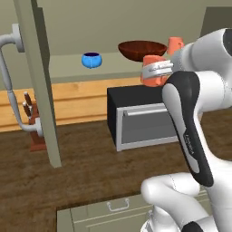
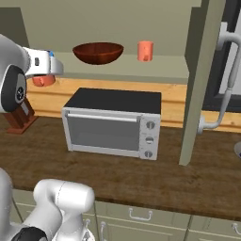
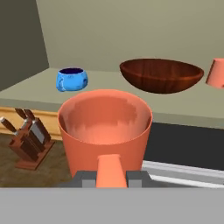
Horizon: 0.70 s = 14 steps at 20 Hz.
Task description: Gather all objects into one cabinet and sort the glasses and bowls to opposite sides.
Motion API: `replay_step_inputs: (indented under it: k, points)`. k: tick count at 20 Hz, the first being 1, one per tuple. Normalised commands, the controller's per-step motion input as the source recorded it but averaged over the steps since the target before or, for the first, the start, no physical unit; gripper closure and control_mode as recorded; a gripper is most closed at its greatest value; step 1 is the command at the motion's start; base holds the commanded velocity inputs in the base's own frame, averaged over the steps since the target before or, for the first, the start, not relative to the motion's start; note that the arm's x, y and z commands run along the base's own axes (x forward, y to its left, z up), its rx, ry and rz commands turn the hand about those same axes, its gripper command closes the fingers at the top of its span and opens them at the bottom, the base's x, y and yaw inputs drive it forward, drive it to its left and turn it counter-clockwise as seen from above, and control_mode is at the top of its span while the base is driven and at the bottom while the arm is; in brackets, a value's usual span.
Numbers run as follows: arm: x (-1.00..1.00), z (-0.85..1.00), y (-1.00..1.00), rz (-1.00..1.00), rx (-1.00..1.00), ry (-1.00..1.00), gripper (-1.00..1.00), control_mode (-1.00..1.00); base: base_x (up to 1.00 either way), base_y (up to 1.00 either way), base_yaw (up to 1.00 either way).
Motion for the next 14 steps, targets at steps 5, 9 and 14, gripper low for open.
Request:
replay_step_inputs:
  k: [5, 9, 14]
  points:
    - [0.45, 0.00, 0.16, 0.00, 0.00, -0.11, 1.00, -1.00, 0.00, 0.00, 0.00]
    - [0.67, 0.00, 0.23, 0.00, 0.00, -0.01, 1.00, -1.00, 0.00, 0.00, 0.00]
    - [0.67, 0.00, 0.18, 0.06, 0.00, 0.00, 1.00, -1.00, 0.00, 0.00, 0.00]
